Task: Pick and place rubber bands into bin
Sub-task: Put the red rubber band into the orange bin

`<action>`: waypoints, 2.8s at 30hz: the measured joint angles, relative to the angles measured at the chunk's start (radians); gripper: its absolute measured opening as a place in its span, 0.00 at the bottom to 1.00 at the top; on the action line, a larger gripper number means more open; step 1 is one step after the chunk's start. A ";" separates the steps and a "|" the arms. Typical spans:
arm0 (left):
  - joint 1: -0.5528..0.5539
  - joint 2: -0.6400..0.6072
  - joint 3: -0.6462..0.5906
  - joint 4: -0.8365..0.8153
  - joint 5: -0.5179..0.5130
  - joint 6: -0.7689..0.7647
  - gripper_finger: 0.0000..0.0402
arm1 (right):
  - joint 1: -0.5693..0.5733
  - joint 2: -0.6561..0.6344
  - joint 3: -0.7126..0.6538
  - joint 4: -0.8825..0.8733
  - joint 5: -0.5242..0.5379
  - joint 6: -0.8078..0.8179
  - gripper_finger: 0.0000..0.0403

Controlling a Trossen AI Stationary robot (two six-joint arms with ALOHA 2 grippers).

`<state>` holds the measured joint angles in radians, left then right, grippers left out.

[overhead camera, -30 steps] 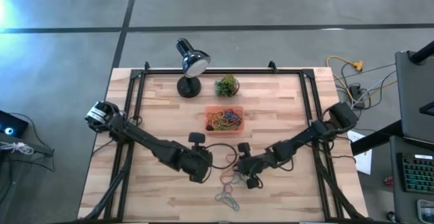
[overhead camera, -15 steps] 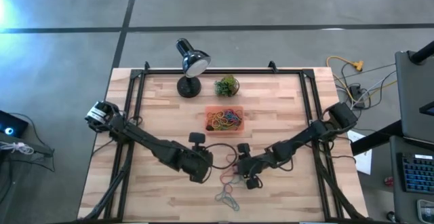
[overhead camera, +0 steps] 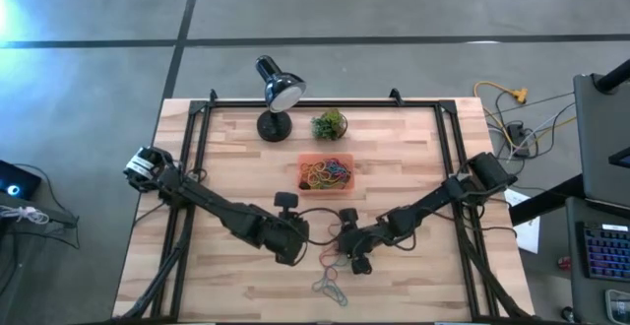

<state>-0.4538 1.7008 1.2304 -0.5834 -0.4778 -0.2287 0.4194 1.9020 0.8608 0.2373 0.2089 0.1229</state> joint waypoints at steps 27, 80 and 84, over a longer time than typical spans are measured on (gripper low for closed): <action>0.000 0.000 0.000 -0.001 0.000 0.003 0.21 | -0.018 0.011 0.030 -0.111 -0.052 -0.008 0.02; -0.021 -0.003 0.000 -0.027 0.002 -0.003 0.21 | -0.349 -0.281 0.217 -0.355 0.544 -0.468 0.02; -0.021 -0.003 0.000 -0.028 0.002 -0.002 0.21 | -0.392 -0.237 0.217 -0.362 0.474 -0.427 0.02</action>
<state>-0.4743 1.6974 1.2304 -0.6109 -0.4755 -0.2306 0.0279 1.6649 1.0775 -0.1249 0.6826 -0.3046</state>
